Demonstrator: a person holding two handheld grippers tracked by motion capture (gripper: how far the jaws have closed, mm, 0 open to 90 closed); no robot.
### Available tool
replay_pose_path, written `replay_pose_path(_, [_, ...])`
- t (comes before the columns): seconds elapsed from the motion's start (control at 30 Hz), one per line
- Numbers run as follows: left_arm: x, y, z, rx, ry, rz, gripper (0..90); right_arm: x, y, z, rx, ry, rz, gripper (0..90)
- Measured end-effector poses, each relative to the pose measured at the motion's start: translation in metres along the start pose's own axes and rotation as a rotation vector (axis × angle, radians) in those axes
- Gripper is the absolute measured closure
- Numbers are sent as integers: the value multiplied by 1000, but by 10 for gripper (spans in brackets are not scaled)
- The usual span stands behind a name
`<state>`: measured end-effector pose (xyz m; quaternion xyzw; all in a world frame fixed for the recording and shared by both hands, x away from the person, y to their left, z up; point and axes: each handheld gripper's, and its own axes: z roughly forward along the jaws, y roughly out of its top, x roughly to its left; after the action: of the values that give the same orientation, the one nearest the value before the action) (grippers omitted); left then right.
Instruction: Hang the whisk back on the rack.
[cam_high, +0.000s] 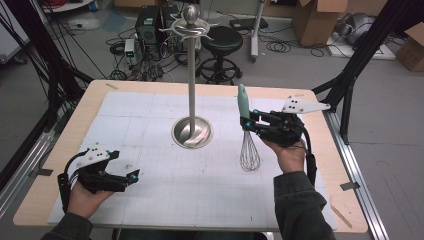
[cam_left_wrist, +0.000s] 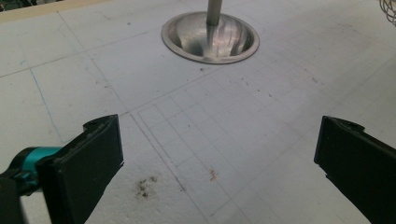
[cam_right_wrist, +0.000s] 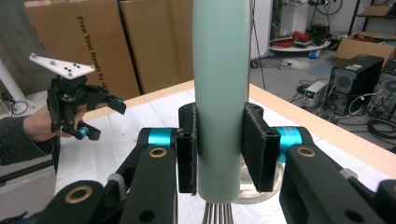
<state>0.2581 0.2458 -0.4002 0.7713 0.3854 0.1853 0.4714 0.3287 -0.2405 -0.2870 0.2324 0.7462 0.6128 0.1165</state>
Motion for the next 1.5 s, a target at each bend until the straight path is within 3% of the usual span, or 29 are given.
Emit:
replay_pose_path(0.37, [-2, 1, 1, 3, 4, 4, 17, -6, 12, 4, -14, 10, -3, 692])
replay_pose_path(0.73, [-2, 1, 2, -2, 0, 1, 17, -8, 35, 19, -29, 41, -26, 692])
replay_pose_path(1.5, [-2, 1, 2, -4, -2, -1, 17, -13, 66, 37, -53, 43, -54, 691])
